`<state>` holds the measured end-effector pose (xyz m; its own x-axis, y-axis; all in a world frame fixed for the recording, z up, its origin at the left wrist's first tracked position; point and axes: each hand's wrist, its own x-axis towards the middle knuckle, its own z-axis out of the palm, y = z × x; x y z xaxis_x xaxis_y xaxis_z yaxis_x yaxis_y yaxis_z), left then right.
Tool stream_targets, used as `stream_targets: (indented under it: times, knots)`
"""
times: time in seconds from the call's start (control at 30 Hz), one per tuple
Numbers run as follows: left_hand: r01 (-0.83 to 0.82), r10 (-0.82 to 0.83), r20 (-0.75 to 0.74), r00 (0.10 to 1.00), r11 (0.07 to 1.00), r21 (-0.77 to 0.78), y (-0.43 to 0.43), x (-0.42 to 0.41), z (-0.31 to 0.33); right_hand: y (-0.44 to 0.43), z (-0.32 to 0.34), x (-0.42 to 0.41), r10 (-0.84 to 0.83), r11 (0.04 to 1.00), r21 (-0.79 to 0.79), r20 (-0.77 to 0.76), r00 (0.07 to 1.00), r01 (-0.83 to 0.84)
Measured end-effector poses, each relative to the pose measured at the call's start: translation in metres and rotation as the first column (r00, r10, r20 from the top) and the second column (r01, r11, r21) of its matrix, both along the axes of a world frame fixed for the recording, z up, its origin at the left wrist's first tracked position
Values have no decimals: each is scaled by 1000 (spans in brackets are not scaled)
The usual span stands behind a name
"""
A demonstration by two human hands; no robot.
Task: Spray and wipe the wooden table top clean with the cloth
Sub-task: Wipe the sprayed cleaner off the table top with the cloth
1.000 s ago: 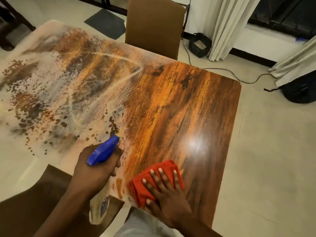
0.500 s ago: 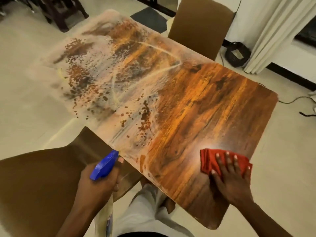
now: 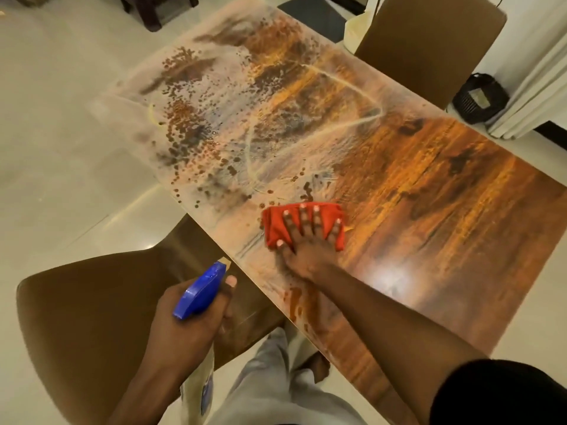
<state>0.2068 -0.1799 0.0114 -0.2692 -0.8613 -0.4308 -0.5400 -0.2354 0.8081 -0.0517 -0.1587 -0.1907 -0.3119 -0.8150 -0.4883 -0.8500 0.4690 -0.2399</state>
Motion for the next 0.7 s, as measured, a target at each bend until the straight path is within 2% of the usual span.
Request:
stream_targets:
  times: [0.13,0.23,0.33,0.43,0.53,0.7]
  knots:
    - [25,-23,34,999,999,-47,-28,2,-5,13,-12,76,253,959,-131,-10,968,-252]
    - [54,-51,42,998,996,-67,-43,0,-9,70,-18,104,325,903,-283,-39,945,-323]
    - [45,-44,22,999,997,-56,-53,-6,-6,150,-22,111,335,894,-289,-79,939,-344]
    - [54,-54,5,999,997,-47,-60,-9,-8,237,-20,95,323,912,-212,-155,934,-351]
    - [93,-93,14,996,995,-41,-62,-16,-13,302,-10,64,242,952,-127,-239,940,-277]
    - [122,-122,12,993,992,-24,-64,-27,-21,312,2,13,-42,999,-8,-177,983,42]
